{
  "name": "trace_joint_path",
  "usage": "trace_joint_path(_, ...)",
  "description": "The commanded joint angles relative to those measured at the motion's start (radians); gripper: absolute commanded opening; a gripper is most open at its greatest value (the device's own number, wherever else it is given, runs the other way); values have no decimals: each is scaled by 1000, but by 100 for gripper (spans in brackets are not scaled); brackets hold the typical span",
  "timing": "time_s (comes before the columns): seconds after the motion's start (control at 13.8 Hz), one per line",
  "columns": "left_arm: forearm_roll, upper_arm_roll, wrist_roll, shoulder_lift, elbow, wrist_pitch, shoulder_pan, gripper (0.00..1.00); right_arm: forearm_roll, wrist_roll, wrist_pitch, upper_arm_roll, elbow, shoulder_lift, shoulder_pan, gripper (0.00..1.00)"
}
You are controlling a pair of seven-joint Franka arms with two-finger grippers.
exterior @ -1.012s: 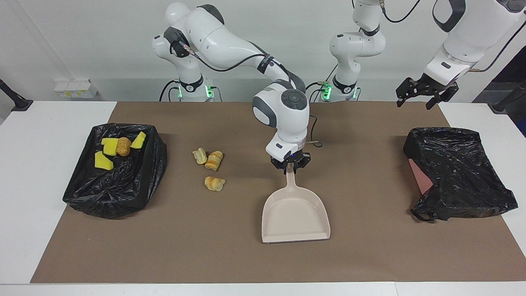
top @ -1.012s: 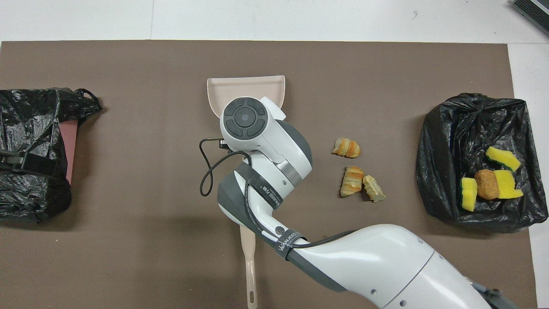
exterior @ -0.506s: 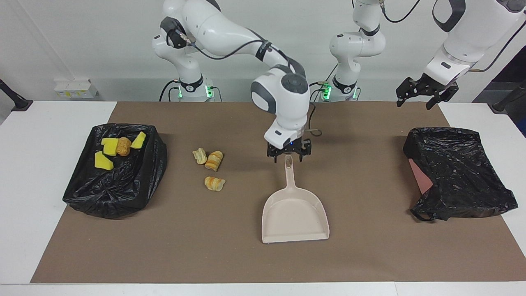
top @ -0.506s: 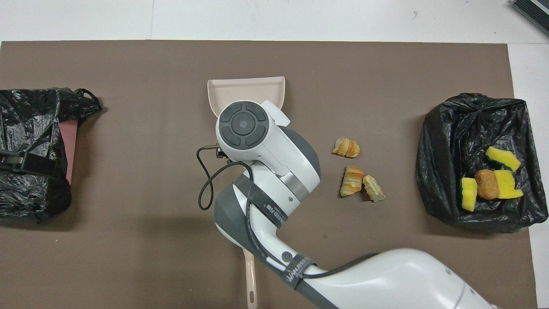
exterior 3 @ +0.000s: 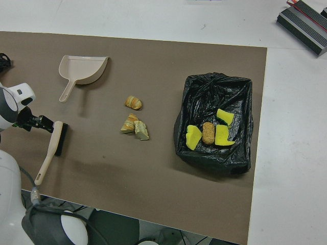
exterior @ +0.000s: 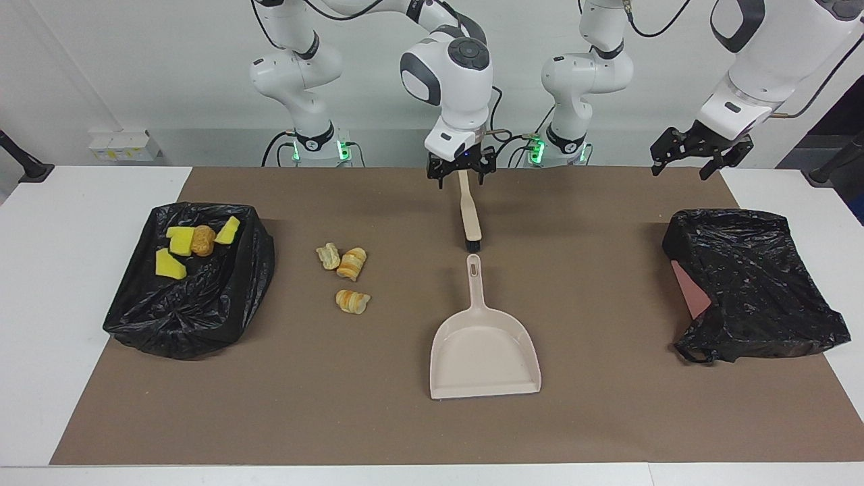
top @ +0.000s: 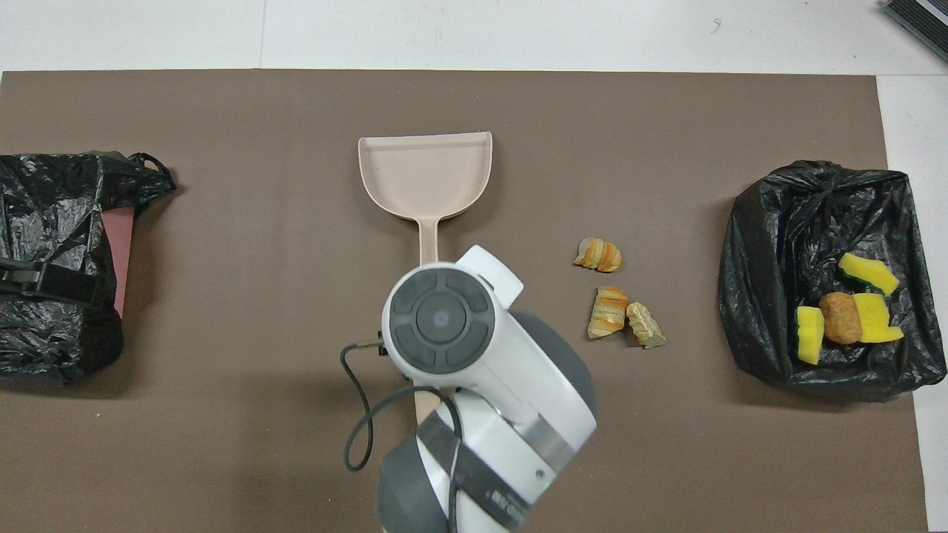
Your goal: Sweep and dump trash in bin
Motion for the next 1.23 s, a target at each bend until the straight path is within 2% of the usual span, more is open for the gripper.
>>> trace_joint_path(0.0,18,3,-10,-9,1,-1,-4,100,55,5,125,-4,-180,-57,65,100)
trace_joint_path(0.29,18,3,-10,-9,1,-2,-4,100,65,57,285,-4,-309,-36,112,100)
trace_joint_path(0.8,18,3,-10,-9,1,-2,-4,100,65,85,307,-4,-312,6,160,99)
trace_joint_path(0.87,18,3,-10,-9,1,-2,-4,100,65,76,299,-4,-311,6,160,90)
trace_joint_path(0.94,18,3,-10,-9,1,-2,-4,100,65,71,293,-4,-311,6,160,77)
trace_joint_path(1.16,7,-17,-13,-9,2,-2,-24,100,65,71,284,-4,-300,12,159,33)
